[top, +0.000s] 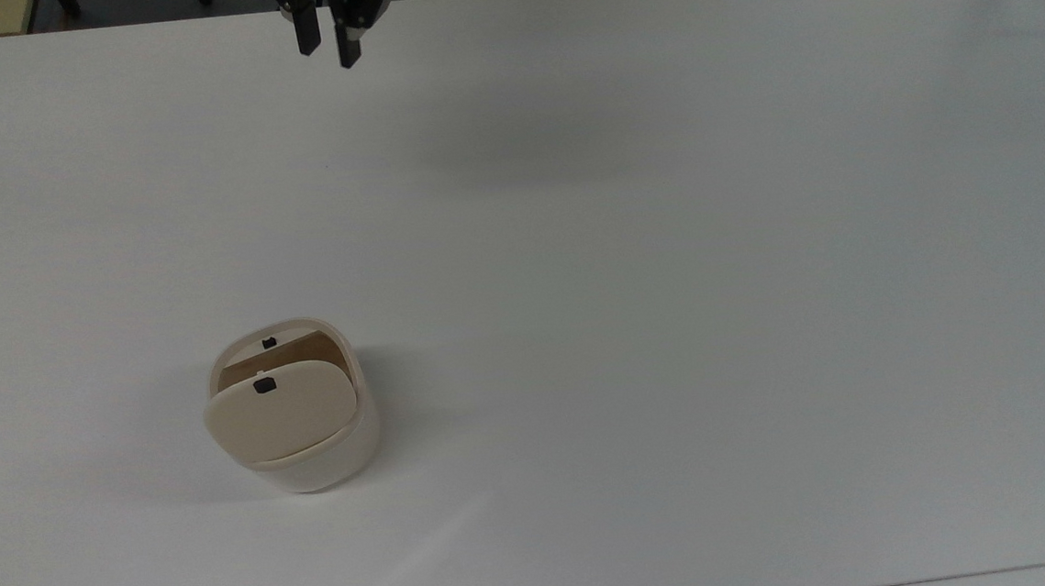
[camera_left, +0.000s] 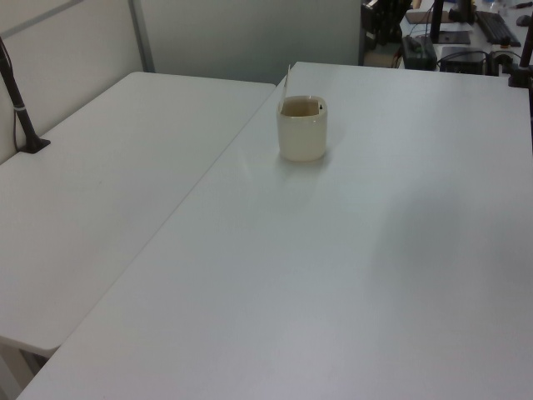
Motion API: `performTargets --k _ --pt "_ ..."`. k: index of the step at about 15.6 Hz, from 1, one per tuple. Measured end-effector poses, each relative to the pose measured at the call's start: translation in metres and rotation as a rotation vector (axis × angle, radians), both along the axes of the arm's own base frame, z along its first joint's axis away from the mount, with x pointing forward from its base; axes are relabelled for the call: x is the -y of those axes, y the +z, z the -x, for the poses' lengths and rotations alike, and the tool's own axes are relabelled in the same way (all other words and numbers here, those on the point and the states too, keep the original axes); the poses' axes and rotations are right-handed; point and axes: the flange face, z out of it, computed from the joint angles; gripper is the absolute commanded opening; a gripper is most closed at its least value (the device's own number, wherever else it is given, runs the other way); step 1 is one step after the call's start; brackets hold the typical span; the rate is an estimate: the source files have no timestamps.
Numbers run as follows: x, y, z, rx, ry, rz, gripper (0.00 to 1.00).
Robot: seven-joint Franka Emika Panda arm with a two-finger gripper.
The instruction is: Open the trash bin
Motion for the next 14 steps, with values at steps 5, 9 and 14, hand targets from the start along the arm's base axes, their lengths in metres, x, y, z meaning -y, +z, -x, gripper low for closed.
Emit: performTargets --k 5,9,14 --pt "-0.013 -0.016 0.003 -0.046 0.139 -0.037 1.00" --pt "-0.034 -0.017 0.008 -0.073 0.261 -0.018 1.00" --pt "-0.037 -0.021 0.010 -0.098 0.285 -0.016 1.00"
